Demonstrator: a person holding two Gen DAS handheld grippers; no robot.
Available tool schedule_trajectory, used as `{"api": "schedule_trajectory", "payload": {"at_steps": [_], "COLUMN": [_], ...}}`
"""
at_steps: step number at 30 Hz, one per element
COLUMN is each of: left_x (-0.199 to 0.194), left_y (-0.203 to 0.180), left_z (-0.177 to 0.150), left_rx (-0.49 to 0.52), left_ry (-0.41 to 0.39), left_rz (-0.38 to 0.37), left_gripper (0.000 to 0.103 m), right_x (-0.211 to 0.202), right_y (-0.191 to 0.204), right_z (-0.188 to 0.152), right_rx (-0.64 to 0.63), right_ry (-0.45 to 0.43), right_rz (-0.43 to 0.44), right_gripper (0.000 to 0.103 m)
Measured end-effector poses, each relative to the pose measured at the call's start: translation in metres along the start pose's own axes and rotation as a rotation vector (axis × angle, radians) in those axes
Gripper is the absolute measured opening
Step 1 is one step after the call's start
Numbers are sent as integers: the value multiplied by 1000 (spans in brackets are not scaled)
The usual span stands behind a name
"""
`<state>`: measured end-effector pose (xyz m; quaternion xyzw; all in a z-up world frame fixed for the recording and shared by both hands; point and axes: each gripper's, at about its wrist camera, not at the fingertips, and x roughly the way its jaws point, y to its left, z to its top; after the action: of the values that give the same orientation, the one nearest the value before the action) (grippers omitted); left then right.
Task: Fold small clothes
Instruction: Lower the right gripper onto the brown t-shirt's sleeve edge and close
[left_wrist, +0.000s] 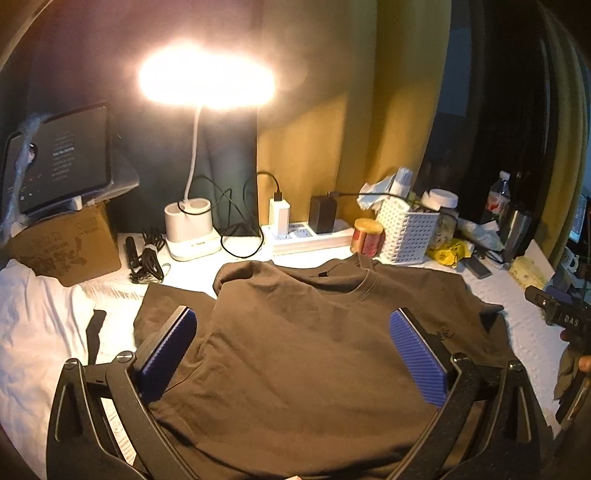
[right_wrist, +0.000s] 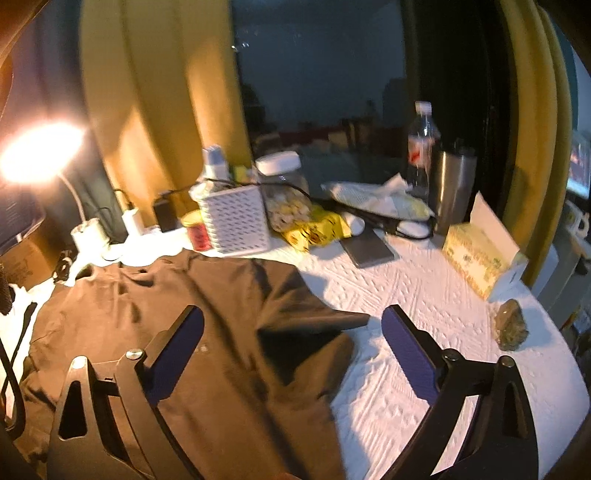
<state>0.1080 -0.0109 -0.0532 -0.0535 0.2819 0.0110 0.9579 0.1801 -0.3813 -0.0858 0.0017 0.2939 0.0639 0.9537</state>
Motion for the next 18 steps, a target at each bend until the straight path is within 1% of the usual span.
{"api": "schedule_trajectory", "payload": {"at_steps": [4, 8, 11, 12, 15, 17, 18], "left_x": [21, 41, 56, 60, 68, 69, 69], "left_y": [1, 4, 6, 6, 8, 9, 11], "left_z": [3, 3, 2, 2, 3, 4, 4], "left_rx": [-6, -11, -12, -10, -6, -8, -10], "left_ry": [38, 83, 120, 131, 151, 148, 143], "left_rz": [24, 46, 57, 58, 60, 56, 56], "left_gripper": [103, 103, 103, 103, 103, 103, 103], "right_x": [32, 61, 84, 89, 112, 124, 125], "right_y": [-25, -41, -51, -53, -59, -60, -57], "right_z": [5, 6, 3, 2, -5, -8, -7], "right_rx": [30, 50, 78, 87, 140, 165, 151], "right_ry": [61, 114, 167, 184, 268, 318, 311], "right_rz": [-14, -15, 0, 10, 63, 93, 84], "right_gripper": [93, 90, 89, 85, 81, 79, 74]}}
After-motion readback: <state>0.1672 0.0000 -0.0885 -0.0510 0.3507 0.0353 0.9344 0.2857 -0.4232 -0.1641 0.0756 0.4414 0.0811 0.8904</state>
